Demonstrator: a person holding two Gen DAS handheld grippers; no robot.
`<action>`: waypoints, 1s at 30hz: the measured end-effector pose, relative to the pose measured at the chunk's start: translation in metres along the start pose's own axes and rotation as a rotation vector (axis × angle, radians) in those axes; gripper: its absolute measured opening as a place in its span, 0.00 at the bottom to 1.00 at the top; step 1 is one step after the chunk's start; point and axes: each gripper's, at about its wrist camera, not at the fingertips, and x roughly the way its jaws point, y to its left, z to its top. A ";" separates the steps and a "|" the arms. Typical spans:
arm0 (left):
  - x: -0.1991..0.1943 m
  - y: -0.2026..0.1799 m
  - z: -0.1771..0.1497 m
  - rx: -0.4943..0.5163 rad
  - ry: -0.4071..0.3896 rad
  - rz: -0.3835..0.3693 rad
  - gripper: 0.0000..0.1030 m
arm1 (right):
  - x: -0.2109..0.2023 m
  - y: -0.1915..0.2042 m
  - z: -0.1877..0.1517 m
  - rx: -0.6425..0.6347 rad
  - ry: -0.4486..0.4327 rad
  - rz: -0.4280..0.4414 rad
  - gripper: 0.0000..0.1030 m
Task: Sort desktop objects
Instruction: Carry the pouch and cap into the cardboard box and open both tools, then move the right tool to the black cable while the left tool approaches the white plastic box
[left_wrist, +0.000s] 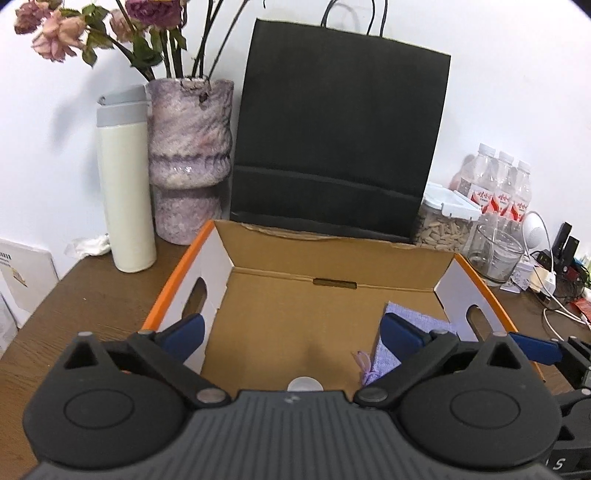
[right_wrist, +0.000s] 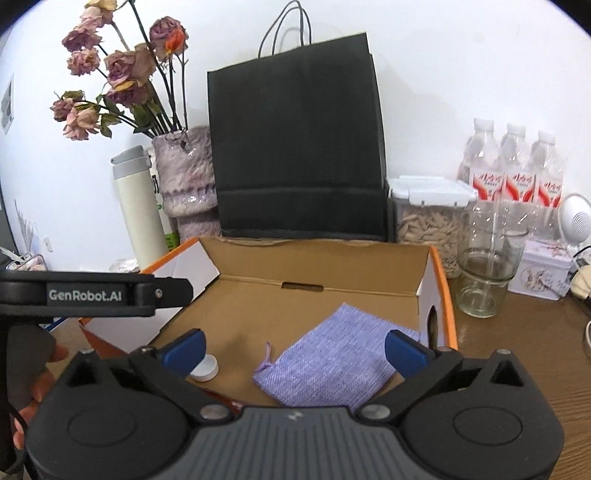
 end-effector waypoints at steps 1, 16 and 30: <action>-0.002 0.000 0.001 -0.001 -0.007 0.000 1.00 | -0.001 0.001 0.000 -0.003 -0.003 -0.006 1.00; -0.063 0.021 -0.003 0.010 -0.112 0.011 1.00 | -0.054 -0.002 -0.010 -0.052 -0.058 -0.079 1.00; -0.115 0.052 -0.047 0.064 -0.074 0.056 1.00 | -0.104 -0.020 -0.057 -0.082 0.009 -0.156 1.00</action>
